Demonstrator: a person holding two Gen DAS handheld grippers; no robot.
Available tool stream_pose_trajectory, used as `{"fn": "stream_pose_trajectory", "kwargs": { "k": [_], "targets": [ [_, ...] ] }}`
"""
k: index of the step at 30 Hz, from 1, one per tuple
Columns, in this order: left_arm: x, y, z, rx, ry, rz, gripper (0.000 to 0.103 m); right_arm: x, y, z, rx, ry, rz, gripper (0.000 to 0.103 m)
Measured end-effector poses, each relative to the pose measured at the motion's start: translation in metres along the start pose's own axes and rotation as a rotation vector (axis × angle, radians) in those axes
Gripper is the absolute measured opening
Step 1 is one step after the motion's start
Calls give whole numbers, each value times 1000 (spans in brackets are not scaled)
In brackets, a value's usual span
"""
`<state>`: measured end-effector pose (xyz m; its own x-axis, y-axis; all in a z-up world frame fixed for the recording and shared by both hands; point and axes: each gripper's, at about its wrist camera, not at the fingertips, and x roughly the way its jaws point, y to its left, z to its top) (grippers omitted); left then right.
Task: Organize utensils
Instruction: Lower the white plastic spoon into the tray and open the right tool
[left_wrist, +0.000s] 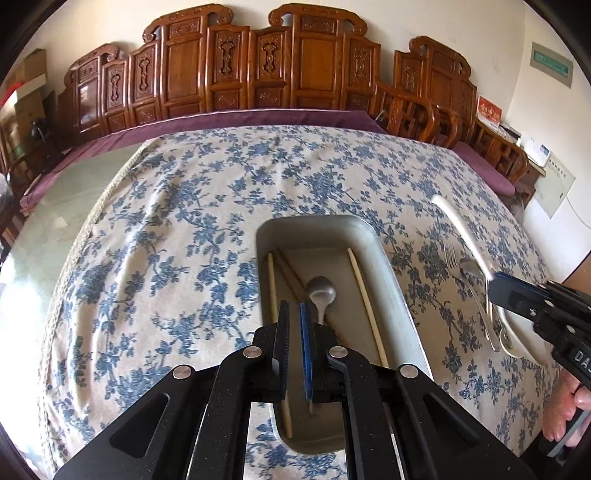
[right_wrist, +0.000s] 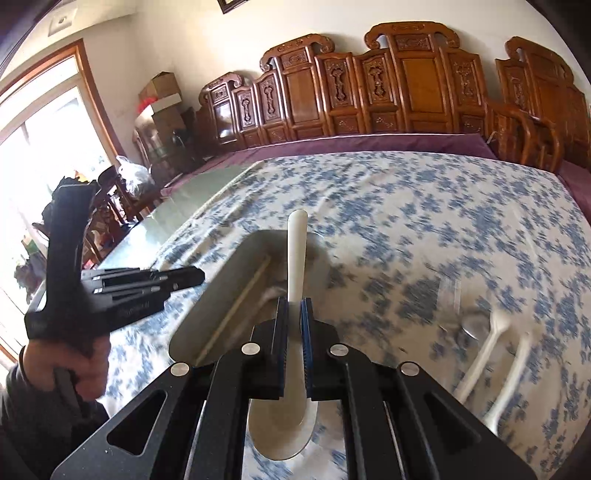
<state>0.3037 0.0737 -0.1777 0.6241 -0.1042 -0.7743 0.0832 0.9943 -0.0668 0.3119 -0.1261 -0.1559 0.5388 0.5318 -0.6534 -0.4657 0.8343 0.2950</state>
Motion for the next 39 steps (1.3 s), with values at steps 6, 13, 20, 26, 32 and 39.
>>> {"fn": "stream_pose_trajectory", "kwargs": {
  "k": [6, 13, 20, 26, 32, 39],
  "targets": [
    [-10, 19, 2, -23, -15, 8, 5, 33, 21, 10, 18, 47, 14, 9],
    [-19, 35, 3, -53, -35, 11, 5, 70, 35, 11, 46, 108, 22, 9],
    [-21, 44, 3, -68, -38, 23, 5, 96, 34, 12, 101, 143, 30, 9],
    [-21, 46, 3, -64, -36, 23, 5, 105, 39, 8, 86, 161, 29, 12],
    [-21, 42, 3, -61, -37, 20, 5, 94, 36, 8, 65, 141, 33, 12],
    [-22, 20, 3, -42, -47, -18, 5, 39, 27, 8, -37, 61, -13, 12]
  ]
}}
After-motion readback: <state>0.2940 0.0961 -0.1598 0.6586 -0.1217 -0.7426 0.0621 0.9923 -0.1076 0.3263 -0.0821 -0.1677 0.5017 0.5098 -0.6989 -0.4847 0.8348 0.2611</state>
